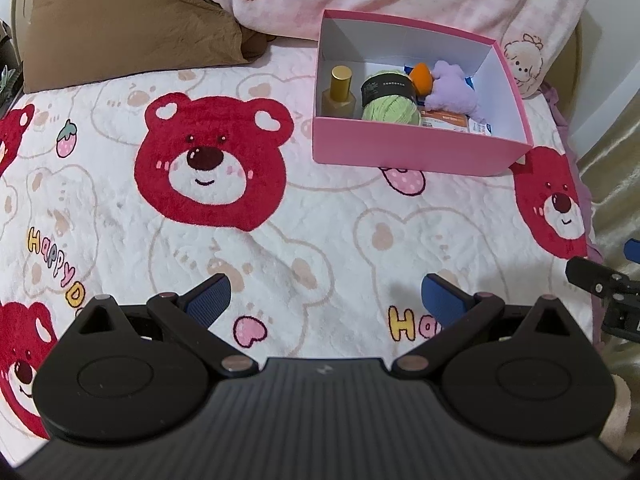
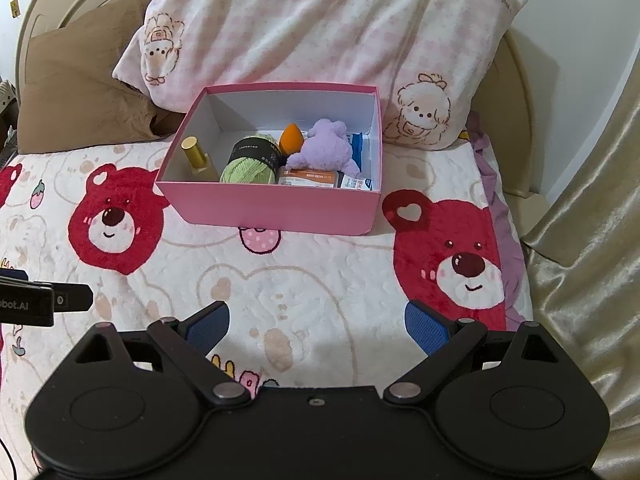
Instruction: Organize objects
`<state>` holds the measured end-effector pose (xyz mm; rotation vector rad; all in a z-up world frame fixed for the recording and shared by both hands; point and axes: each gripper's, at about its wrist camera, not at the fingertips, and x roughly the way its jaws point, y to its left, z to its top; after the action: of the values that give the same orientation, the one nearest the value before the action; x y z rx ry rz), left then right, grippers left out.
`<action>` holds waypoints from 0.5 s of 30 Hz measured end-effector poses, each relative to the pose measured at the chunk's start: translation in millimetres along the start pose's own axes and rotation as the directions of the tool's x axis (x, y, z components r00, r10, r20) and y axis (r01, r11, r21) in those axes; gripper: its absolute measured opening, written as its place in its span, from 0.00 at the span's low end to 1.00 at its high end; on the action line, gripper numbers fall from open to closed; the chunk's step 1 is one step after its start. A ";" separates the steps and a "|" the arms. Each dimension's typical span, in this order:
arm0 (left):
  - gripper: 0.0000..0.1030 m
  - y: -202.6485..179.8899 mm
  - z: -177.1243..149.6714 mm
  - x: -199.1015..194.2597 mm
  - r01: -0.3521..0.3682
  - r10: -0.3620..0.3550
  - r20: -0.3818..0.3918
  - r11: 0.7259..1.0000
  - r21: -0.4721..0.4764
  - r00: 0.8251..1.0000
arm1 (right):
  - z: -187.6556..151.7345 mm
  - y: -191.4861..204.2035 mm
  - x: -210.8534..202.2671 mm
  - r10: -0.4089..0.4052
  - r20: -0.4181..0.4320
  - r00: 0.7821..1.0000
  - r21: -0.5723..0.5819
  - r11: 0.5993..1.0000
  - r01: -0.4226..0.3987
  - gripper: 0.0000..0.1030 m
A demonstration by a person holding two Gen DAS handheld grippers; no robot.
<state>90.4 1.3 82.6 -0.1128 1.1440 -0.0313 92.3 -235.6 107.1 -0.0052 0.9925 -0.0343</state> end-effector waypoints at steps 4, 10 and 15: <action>1.00 0.4 0.5 0.3 -0.002 0.002 -0.002 1.000 -0.001 1.000 | -0.3 -0.8 0.1 -0.001 0.000 1.000 0.000 1.000 0.001 0.94; 1.00 1.4 0.4 -0.5 0.008 -0.008 -0.006 1.000 -0.006 1.000 | -0.5 -0.2 -0.2 -0.009 0.000 1.000 0.003 1.000 0.009 0.94; 1.00 -0.5 -0.5 -1.0 0.012 -0.012 0.002 1.000 -0.002 1.000 | -0.3 -1.1 -0.4 -0.009 -0.002 1.000 0.001 1.000 0.009 0.94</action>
<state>89.6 0.9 83.4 -0.1211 1.1412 -0.0411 91.9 -236.7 107.3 -0.0089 0.9949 -0.0426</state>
